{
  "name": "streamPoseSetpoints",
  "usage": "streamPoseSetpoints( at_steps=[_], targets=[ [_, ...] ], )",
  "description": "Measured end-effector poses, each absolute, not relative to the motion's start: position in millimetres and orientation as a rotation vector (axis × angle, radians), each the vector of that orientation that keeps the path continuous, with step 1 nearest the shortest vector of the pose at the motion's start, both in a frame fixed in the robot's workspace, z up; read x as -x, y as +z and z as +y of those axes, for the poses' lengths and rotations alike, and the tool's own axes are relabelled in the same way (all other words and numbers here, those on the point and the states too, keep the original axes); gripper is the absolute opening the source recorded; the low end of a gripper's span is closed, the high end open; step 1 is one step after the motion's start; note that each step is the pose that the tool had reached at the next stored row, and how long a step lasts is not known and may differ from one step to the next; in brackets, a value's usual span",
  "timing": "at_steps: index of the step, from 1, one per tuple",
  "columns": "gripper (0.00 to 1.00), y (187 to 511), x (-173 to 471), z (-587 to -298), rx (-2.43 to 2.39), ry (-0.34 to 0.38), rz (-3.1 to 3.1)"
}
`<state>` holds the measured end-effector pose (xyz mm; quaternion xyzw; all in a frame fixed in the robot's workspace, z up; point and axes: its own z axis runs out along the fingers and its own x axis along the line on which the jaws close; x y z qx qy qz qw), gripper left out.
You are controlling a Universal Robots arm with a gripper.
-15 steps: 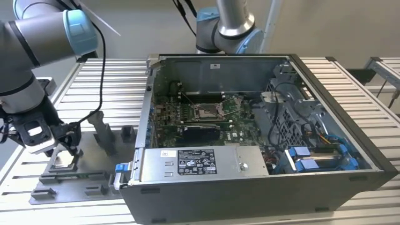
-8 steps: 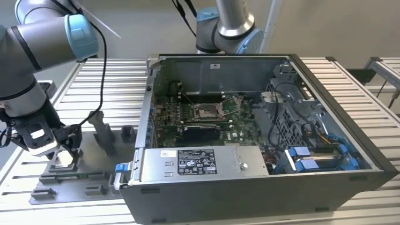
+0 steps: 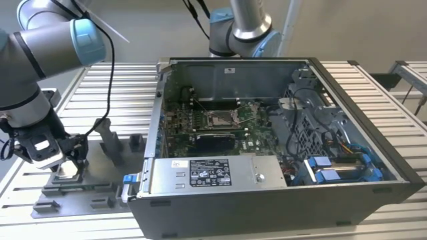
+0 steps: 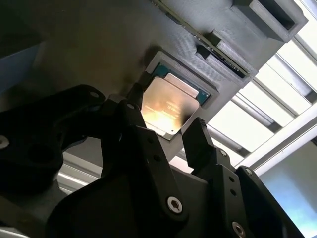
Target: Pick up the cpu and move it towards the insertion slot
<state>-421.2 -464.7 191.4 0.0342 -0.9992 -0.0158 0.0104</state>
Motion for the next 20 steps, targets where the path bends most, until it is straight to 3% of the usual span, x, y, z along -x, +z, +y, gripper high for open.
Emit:
streamPoseSetpoints(
  at_steps=[20],
  targets=[
    [1.0,184.7,420.0,-466.3,-0.149,-0.049,-3.116]
  ],
)
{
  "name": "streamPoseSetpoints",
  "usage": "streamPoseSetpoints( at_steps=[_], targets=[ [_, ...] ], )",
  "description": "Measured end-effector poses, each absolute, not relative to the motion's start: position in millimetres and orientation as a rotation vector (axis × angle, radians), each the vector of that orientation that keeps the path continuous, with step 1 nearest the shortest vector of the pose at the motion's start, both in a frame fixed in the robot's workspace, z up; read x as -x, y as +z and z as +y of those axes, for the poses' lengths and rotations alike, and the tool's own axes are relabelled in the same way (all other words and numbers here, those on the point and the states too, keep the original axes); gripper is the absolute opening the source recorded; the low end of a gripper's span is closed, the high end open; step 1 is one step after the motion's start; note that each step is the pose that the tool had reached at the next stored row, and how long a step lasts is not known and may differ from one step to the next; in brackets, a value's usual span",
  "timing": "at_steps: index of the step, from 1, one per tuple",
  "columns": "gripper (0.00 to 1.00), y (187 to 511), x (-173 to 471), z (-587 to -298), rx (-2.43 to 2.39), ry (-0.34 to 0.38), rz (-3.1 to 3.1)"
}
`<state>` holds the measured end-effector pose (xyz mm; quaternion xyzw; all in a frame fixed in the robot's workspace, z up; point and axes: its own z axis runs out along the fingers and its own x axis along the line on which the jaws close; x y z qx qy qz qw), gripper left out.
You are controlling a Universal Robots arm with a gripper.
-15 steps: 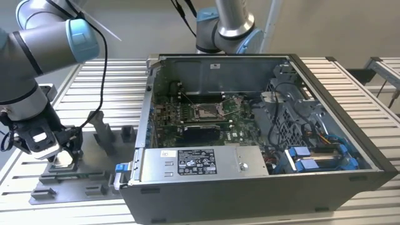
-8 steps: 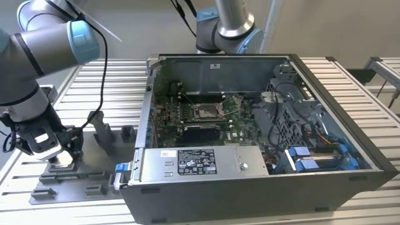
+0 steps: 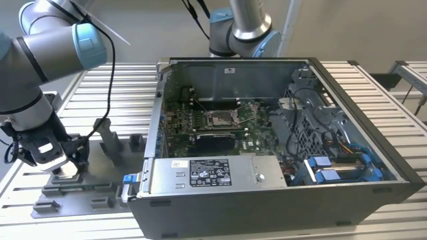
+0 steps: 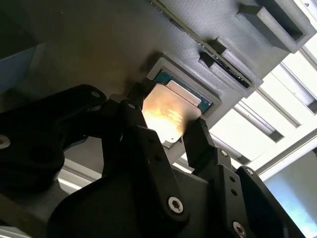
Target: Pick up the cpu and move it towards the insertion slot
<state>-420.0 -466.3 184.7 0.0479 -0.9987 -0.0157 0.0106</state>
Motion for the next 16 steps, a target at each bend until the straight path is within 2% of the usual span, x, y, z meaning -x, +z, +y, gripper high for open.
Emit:
streamPoseSetpoints(
  at_steps=[7,8,12,16],
  targets=[
    [1.0,184.2,420.0,-466.3,-0.149,-0.049,-3.116],
    [0.0,184.3,420.0,-466.3,-0.149,-0.049,-3.116],
    [0.0,184.1,420.0,-466.5,-0.149,-0.049,-3.116],
    [0.0,200.1,420.0,-466.6,-0.147,-0.05,-3.117]
  ],
)
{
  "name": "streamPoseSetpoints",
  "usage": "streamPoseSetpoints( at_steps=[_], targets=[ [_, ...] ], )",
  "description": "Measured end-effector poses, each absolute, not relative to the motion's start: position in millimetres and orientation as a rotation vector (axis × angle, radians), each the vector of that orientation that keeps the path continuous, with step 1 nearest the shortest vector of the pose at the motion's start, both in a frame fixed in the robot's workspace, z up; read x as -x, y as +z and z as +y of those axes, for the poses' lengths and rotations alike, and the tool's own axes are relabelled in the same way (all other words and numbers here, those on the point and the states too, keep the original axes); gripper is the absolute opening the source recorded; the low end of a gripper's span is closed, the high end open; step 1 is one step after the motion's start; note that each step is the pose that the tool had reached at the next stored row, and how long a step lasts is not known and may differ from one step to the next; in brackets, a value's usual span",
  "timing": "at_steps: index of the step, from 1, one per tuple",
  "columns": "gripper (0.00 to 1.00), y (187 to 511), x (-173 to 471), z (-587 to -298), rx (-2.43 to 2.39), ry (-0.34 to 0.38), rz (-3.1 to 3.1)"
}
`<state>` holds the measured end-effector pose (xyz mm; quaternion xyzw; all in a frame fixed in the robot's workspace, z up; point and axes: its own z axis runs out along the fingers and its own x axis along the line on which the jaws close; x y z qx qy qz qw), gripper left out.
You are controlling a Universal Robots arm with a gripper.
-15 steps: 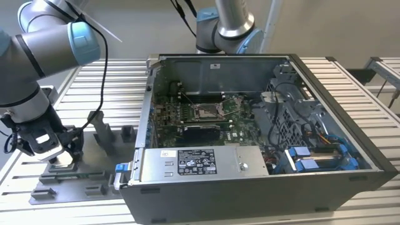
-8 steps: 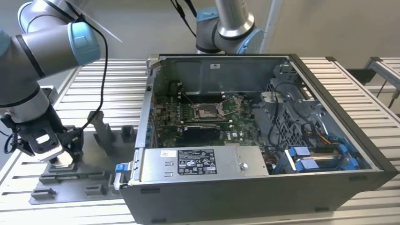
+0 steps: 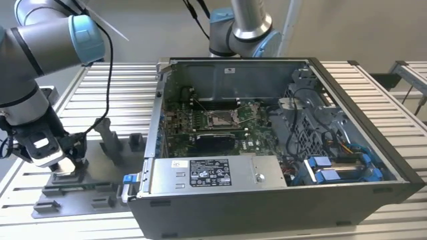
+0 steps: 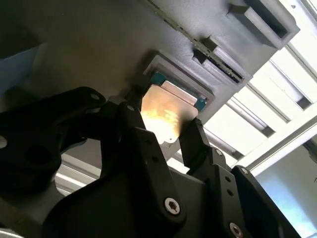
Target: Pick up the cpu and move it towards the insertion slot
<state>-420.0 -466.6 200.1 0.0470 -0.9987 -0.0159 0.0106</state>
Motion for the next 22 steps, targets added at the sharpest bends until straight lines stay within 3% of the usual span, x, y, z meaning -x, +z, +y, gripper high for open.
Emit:
streamPoseSetpoints(
  at_steps=[22],
  targets=[
    [0.0,300.1,420.0,-466.6,-0.147,-0.049,-3.117]
  ],
)
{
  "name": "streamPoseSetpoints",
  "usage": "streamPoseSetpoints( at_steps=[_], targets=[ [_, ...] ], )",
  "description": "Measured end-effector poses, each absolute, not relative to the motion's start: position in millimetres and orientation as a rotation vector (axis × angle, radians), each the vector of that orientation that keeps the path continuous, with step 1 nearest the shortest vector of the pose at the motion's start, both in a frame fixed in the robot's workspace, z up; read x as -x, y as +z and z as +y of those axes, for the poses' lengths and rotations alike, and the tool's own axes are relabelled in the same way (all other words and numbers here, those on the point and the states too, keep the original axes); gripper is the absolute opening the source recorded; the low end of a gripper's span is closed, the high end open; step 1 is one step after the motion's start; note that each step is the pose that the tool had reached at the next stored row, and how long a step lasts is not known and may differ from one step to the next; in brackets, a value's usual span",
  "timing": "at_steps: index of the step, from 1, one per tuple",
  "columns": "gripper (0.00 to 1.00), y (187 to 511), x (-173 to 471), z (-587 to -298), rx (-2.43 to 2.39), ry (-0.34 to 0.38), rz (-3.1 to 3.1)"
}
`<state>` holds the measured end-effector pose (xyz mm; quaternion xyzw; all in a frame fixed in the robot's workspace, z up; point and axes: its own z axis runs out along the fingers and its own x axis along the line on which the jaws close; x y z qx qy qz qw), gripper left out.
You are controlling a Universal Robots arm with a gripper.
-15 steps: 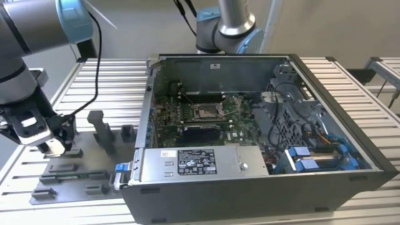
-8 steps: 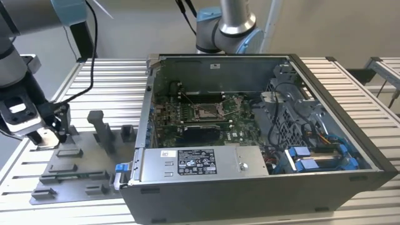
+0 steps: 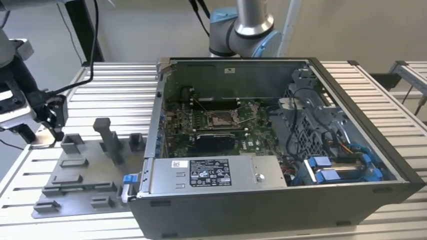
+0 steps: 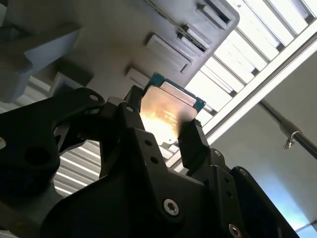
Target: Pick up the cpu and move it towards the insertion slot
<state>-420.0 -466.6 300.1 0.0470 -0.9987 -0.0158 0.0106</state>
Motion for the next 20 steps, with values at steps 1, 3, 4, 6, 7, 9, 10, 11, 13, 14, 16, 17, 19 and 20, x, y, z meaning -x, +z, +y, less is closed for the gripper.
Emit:
streamPoseSetpoints(
  at_steps=[1,3,4,6,7,9,10,11,13,14,16,17,19,20],
  targets=[
    [0.0,304.6,420.0,-466.7,-0.147,-0.049,-3.117],
    [0.0,314.0,420.0,-466.6,-0.147,-0.049,-3.117],
    [0.0,318.5,420.0,-466.7,-0.147,-0.049,-3.117],
    [0.0,327.5,420.0,-466.7,-0.147,-0.049,-3.117],
    [0.0,332.0,420.0,-466.6,-0.147,-0.049,-3.117],
    [0.0,341.1,420.0,-466.6,-0.147,-0.049,-3.117],
    [0.0,345.6,420.0,-466.7,-0.147,-0.049,-3.117],
    [0.0,350.1,420.0,-466.7,-0.147,-0.049,-3.117],
    [0.0,359.5,420.0,-466.7,-0.147,-0.049,-3.117],
    [0.0,364.0,420.0,-466.7,-0.147,-0.049,-3.117],
    [0.0,372.9,420.0,-466.7,-0.147,-0.049,-3.117],
    [0.0,377.3,420.0,-466.6,-0.147,-0.049,-3.117],
    [0.0,383.6,420.0,-466.7,-0.147,-0.049,-3.117],
    [0.0,386.7,420.0,-466.7,-0.147,-0.049,-3.117]
  ],
)
